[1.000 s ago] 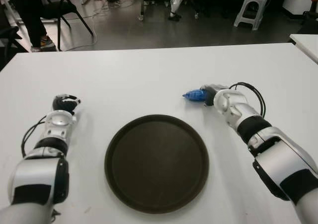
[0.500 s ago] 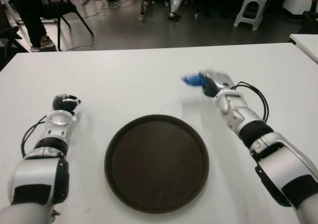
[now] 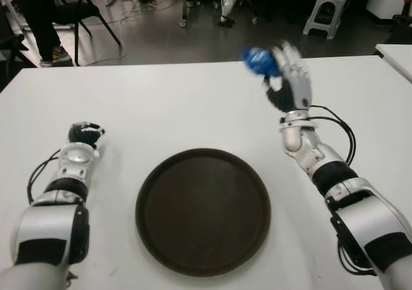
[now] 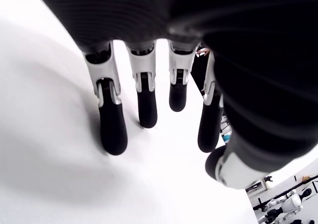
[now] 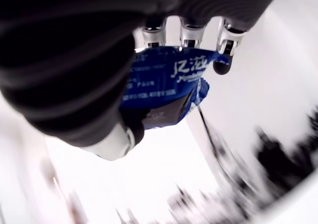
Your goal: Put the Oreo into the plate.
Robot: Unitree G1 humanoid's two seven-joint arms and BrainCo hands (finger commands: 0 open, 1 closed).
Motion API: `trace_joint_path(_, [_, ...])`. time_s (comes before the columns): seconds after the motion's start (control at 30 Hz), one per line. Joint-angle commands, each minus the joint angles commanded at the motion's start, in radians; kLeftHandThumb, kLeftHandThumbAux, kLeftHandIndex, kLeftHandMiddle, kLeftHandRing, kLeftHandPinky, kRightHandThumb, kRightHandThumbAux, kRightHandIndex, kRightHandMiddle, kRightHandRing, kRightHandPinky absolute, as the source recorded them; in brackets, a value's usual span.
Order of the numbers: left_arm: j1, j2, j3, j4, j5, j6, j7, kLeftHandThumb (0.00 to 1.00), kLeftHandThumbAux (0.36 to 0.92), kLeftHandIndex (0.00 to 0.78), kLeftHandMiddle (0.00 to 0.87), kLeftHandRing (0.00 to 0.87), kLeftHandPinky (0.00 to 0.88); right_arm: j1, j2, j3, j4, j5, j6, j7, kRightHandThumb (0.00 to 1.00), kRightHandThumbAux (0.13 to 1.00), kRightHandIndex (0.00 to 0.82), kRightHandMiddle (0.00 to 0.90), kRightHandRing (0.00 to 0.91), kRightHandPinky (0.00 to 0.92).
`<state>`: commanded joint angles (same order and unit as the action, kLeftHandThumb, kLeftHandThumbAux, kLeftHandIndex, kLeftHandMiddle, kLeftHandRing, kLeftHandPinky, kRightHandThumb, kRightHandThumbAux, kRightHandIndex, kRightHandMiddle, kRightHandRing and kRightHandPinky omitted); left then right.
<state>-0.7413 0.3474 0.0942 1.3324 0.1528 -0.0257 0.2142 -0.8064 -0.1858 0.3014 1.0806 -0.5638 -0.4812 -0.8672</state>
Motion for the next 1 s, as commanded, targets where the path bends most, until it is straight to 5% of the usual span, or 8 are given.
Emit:
trace_joint_path(0.6, [-0.001,-0.001,0.005,0.000,-0.007,-0.003,-0.003,0.675,0.725,0.398,0.166,0.177,0.172,-0.012,0.011,-0.071,0.049,0.077,-0.181,0.012,0.710,0.719,0.420,0.050,0.134,0.285])
trace_joint_path(1.0, [-0.002,-0.002,0.016,0.002,-0.013,-0.004,-0.006,0.681,0.723,0.399,0.163,0.171,0.154,-0.013,0.018,-0.103,0.030,0.092,-0.229,0.018,0.709,0.720,0.419,0.053,0.103,0.196])
